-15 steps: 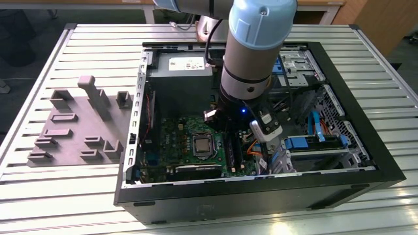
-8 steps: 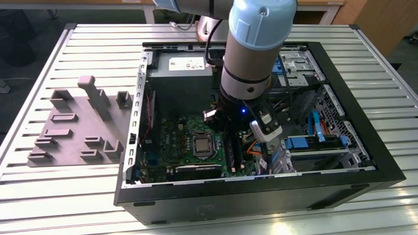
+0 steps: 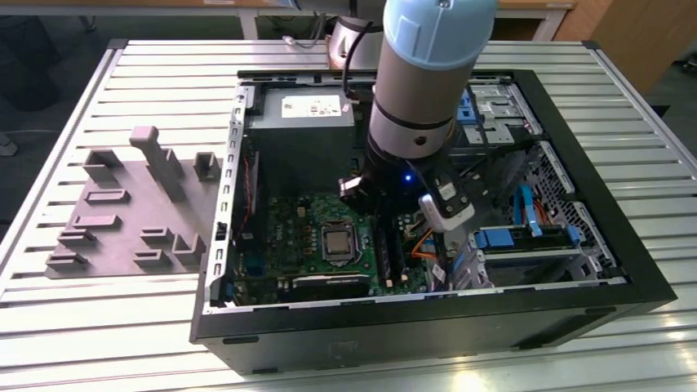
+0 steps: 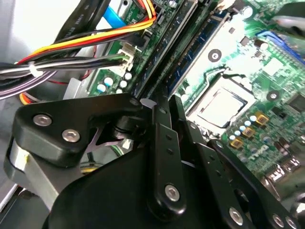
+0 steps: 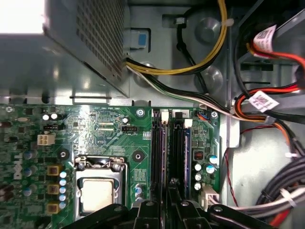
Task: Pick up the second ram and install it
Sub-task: 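Press down the second ram until it locks into place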
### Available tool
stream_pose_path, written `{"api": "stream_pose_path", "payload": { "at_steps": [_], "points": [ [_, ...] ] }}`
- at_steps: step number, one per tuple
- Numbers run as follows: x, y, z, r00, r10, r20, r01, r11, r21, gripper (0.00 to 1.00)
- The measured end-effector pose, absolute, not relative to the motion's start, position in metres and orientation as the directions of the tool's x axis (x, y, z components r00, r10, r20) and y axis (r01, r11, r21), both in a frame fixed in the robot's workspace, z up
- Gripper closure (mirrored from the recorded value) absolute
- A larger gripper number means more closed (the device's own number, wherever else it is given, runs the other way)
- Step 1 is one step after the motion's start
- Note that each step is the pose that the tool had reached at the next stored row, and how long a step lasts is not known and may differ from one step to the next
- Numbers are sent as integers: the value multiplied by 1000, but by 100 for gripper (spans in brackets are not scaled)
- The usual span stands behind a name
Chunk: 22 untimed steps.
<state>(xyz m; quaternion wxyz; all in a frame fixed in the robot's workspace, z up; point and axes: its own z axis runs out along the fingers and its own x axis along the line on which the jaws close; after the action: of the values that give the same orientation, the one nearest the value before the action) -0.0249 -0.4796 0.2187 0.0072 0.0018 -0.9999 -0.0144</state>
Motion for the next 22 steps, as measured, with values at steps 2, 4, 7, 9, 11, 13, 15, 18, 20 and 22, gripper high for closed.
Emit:
{"api": "stream_pose_path", "payload": {
  "at_steps": [2, 4, 7, 9, 11, 13, 15, 18, 20, 22],
  "points": [
    [-25, -480, 225, -1000, -4, 14, -3, 1000, 29, 79],
    [-25, -480, 230, -1000, -4, 14, -3, 1000, 29, 80],
    [-25, -480, 231, -1000, -4, 14, -3, 1000, 29, 89],
    [-25, -480, 231, -1000, -4, 15, -3, 1000, 29, 89],
    [-25, -480, 230, -1000, -4, 15, -3, 1000, 29, 89],
    [-25, -480, 228, -1000, -4, 15, -3, 1000, 29, 89],
    [-25, -480, 226, -1000, -4, 15, -3, 1000, 29, 89],
    [-25, -480, 222, -1000, -4, 15, -3, 1000, 29, 89],
    [-25, -480, 220, -1000, -4, 15, -3, 1000, 27, 89],
    [-25, -480, 217, -1000, -4, 15, -3, 1000, 28, 89]
  ]
}}
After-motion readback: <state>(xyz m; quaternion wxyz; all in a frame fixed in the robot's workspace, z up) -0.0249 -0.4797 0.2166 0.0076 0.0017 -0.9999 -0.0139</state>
